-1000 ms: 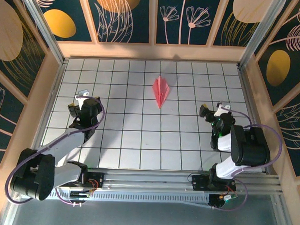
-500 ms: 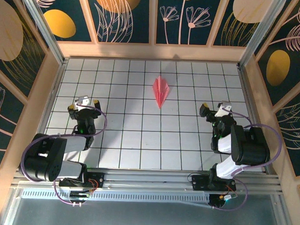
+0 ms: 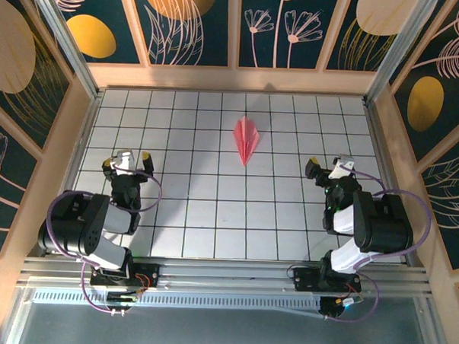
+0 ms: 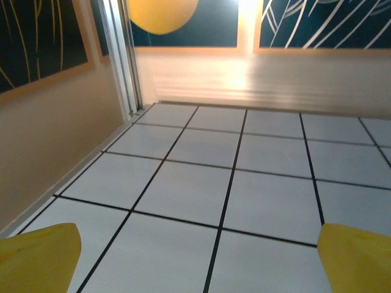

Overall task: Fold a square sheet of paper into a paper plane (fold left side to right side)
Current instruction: Reset both arms

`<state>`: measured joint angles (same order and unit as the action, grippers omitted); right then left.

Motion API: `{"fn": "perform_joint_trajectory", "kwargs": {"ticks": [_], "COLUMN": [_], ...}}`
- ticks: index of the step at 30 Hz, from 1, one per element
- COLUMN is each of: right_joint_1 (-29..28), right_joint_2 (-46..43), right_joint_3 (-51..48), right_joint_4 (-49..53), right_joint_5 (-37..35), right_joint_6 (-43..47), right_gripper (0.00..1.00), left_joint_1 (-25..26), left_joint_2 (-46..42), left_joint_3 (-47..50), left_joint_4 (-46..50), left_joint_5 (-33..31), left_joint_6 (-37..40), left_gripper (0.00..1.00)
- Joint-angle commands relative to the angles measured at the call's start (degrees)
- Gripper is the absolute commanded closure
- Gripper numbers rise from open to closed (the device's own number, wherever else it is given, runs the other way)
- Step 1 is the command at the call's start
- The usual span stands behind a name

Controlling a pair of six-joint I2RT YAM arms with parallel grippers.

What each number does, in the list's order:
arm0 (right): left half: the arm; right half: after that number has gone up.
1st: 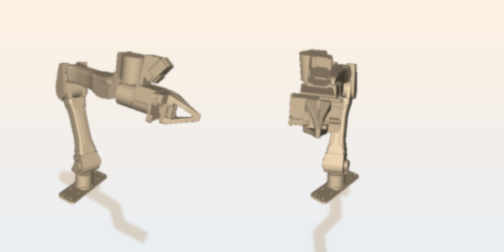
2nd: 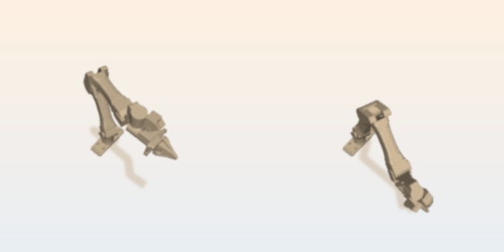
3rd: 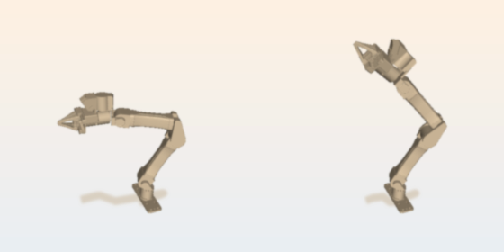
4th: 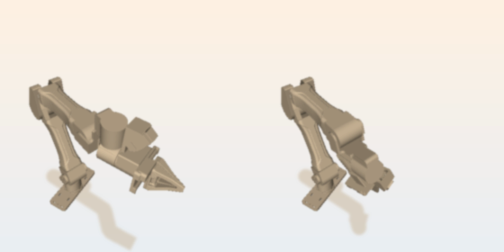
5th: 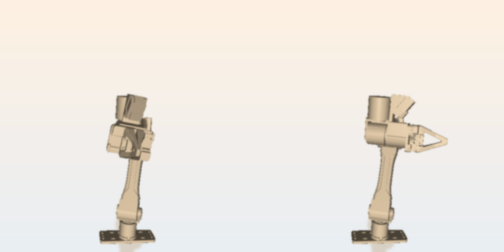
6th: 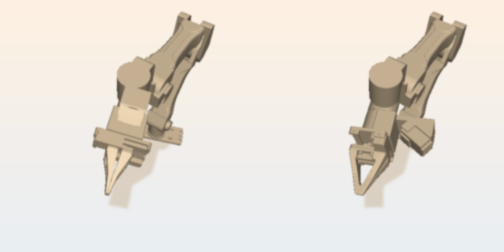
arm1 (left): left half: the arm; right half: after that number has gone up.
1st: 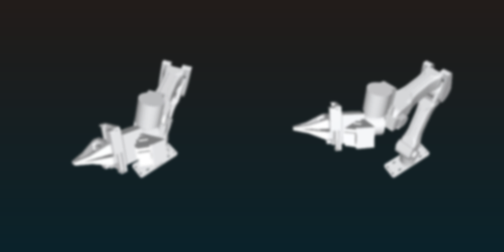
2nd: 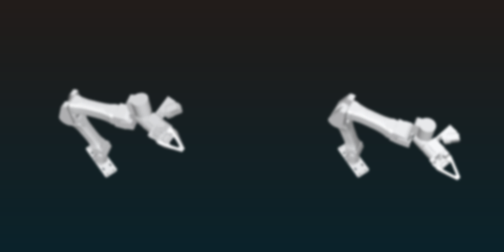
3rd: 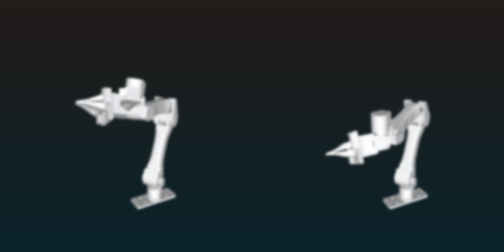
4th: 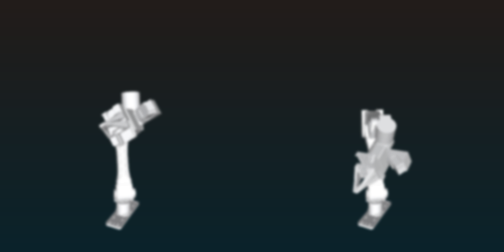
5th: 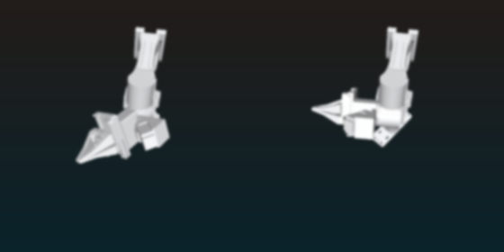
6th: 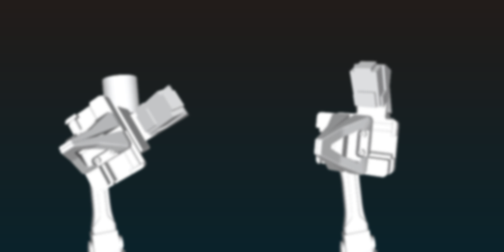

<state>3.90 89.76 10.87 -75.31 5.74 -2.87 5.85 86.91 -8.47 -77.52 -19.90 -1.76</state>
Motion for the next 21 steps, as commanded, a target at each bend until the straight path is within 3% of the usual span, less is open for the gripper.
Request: {"fn": "perform_joint_trajectory", "kwargs": {"ticks": [1, 21], "right_joint_1": [0.2, -1.7], "right_joint_2": [0.2, 0.0], "right_joint_3": [0.6, 1.5], "right_joint_4": [-3.4, -1.4], "right_joint_5": [0.2, -3.2], "right_joint_6": [0.7, 2.1], "right_gripper": [0.01, 0.01], "left_joint_1": [-1.7, -2.8], "left_joint_2": [0.4, 0.2], "left_joint_3": [-3.3, -4.1], "left_joint_4": [0.9, 2.5], "left_joint_5": [2.5, 2.6], "left_joint_6": [-1.8, -3.1], "left_gripper": [0.01, 0.01]}}
